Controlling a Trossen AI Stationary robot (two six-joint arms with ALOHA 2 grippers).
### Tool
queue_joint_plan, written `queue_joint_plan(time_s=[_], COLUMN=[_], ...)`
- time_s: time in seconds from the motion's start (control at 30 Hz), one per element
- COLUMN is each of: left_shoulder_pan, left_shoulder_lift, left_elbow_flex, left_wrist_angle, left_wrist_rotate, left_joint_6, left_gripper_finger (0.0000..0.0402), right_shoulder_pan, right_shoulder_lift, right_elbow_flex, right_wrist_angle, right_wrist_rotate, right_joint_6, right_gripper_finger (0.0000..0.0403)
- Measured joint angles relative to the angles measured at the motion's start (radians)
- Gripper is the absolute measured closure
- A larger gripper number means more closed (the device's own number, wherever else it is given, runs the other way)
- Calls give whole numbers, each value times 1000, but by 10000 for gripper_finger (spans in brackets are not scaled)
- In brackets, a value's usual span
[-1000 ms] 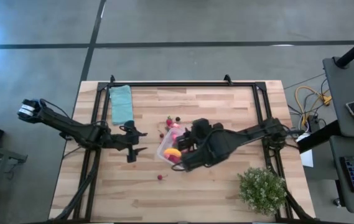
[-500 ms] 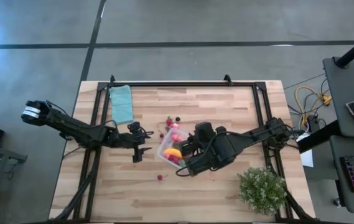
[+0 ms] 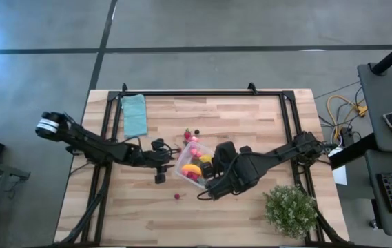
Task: Pick and placing Produce into tupperware
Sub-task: Adjust the transparent container
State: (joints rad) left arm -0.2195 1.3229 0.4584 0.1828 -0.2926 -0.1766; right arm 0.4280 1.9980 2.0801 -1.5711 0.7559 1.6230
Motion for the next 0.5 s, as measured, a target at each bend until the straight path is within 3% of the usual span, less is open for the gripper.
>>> queue_joint_plan(time_s=[0.13,0.3,0.5], left_shoulder_pan=[0,0,0], left_shoulder_lift=[41,77,115], left_elbow_flex=[13,46,73], left_wrist_angle=[65,124,122], left_wrist_rotate=[16,126,156], left_joint_6=[1,0,1], left_gripper_finger=[313,318,318], right_shoulder_pan=[8,10,13], right_shoulder_lift=[0,0,0], right_elbow_flex=[-3,-3,-3], right_wrist_angle=[0,0,0], right_wrist_rotate=[0,1,0], right_joint_6=[0,-4,-8], right_gripper_finger=[318,321,319])
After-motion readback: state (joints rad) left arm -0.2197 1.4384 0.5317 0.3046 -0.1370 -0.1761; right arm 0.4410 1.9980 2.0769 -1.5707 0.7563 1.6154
